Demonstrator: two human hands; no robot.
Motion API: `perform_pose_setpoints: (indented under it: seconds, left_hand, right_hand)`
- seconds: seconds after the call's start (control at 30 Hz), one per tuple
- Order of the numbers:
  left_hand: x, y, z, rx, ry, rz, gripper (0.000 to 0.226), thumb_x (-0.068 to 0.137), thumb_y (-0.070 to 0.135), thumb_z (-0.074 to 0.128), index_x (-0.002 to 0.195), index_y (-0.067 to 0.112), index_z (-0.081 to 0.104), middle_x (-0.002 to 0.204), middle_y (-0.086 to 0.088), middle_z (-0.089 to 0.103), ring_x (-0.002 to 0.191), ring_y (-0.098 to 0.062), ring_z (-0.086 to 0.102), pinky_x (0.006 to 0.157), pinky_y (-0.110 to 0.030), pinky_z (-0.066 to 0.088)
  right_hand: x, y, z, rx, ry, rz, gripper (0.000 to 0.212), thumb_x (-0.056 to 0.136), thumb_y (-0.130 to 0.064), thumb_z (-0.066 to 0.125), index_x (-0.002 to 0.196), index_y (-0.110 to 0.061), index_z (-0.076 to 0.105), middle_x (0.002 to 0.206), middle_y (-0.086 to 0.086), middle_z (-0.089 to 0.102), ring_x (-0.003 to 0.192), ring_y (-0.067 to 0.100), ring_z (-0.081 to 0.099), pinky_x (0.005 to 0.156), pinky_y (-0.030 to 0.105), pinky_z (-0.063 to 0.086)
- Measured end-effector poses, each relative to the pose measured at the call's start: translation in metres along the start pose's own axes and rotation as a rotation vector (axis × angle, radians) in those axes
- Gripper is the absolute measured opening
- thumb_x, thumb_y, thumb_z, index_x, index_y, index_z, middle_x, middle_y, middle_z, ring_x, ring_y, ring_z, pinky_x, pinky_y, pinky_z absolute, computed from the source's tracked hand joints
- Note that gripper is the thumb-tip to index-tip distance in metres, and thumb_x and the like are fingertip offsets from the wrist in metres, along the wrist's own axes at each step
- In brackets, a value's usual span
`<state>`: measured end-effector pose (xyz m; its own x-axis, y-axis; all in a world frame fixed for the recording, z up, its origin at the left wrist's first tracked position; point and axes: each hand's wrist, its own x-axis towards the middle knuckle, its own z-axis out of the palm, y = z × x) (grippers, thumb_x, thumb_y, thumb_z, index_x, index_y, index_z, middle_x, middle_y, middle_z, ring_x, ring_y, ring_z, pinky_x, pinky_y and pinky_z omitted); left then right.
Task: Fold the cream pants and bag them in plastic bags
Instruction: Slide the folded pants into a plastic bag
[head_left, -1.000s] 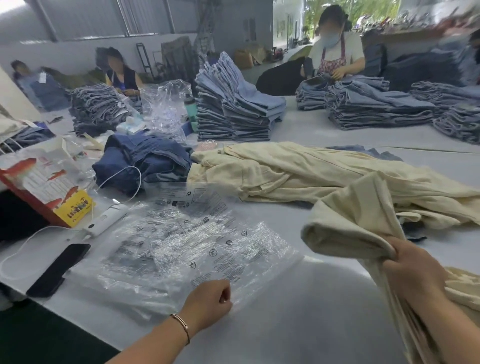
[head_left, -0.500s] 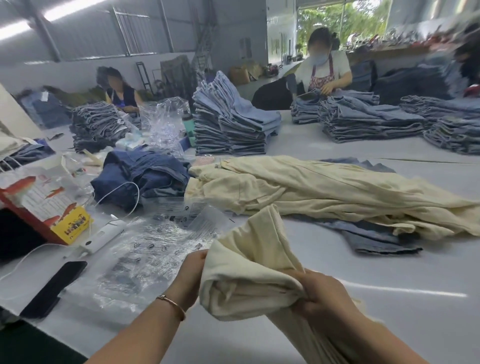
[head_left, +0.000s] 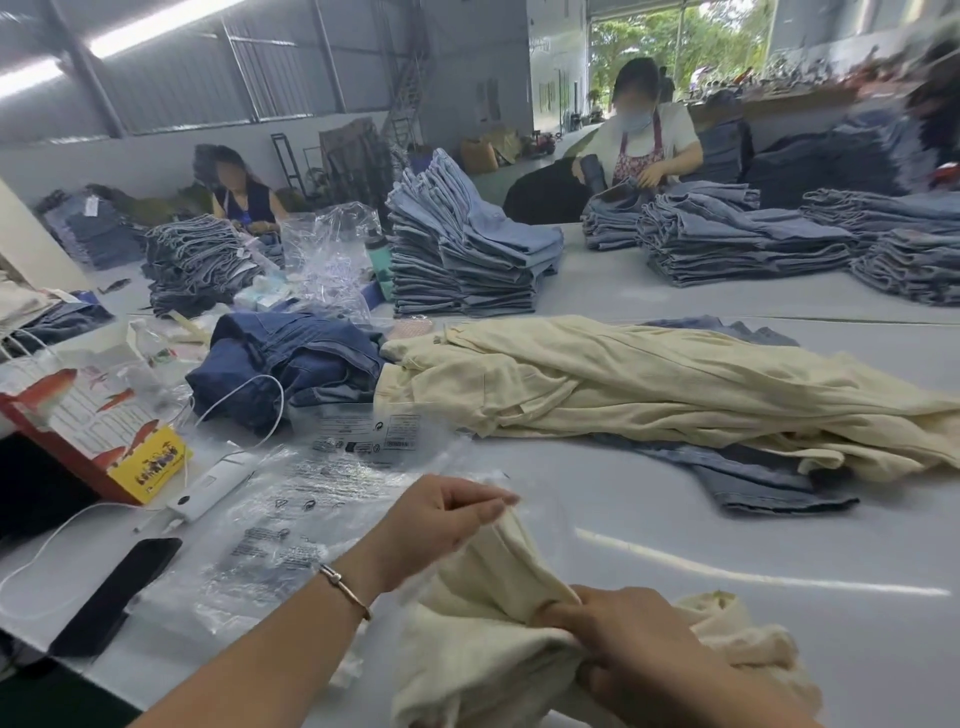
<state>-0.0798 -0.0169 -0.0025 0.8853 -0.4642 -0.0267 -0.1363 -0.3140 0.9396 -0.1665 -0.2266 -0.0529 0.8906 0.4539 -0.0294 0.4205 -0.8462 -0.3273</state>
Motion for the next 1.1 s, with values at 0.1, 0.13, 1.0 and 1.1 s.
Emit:
perform_pose_setpoints:
  seconds: [0.1, 0.13, 1.0, 1.1]
  left_hand:
    - [-0.013, -0.002, 0.002, 0.350, -0.045, 0.179, 0.018, 0.088, 0.029, 0.068, 0.102, 0.038, 0.074, 0.067, 0.007, 0.070, 0.056, 0.007, 0.048, 0.056, -0.009, 0.036]
    - [-0.016, -0.006, -0.003, 0.484, -0.007, 0.230, 0.020, 0.087, 0.032, 0.068, 0.104, 0.041, 0.072, 0.065, 0.005, 0.068, 0.055, 0.004, 0.046, 0.055, -0.014, 0.036]
    - [-0.001, 0.041, 0.087, 0.797, -0.173, 0.643, 0.021, 0.091, 0.024, 0.054, 0.097, 0.017, 0.073, 0.085, -0.002, 0.066, 0.078, -0.024, 0.061, 0.065, -0.034, 0.049]
    - [-0.005, 0.032, 0.085, 0.848, -0.162, 0.704, 0.027, 0.091, 0.029, 0.055, 0.114, 0.026, 0.069, 0.086, 0.000, 0.062, 0.076, -0.024, 0.061, 0.062, -0.031, 0.046]
  right_hand:
    - [0.004, 0.007, -0.001, 0.108, 0.050, 0.119, 0.049, 0.075, -0.037, 0.050, 0.123, -0.049, 0.044, 0.119, -0.011, 0.059, 0.111, 0.018, 0.057, 0.082, 0.027, 0.042]
    - [0.003, 0.011, -0.002, 0.163, 0.075, 0.169, 0.050, 0.073, -0.037, 0.052, 0.120, -0.049, 0.046, 0.117, -0.012, 0.061, 0.111, 0.015, 0.057, 0.083, 0.027, 0.044]
    - [0.025, -0.045, 0.009, 0.102, 0.243, 0.466, 0.041, 0.092, -0.025, 0.040, 0.130, -0.013, 0.046, 0.130, 0.016, 0.050, 0.104, 0.034, 0.060, 0.075, 0.037, 0.048]
    - [0.022, -0.040, 0.010, 0.001, 0.161, 0.409, 0.051, 0.092, -0.028, 0.034, 0.142, -0.020, 0.033, 0.135, 0.011, 0.046, 0.107, 0.032, 0.057, 0.080, 0.039, 0.046]
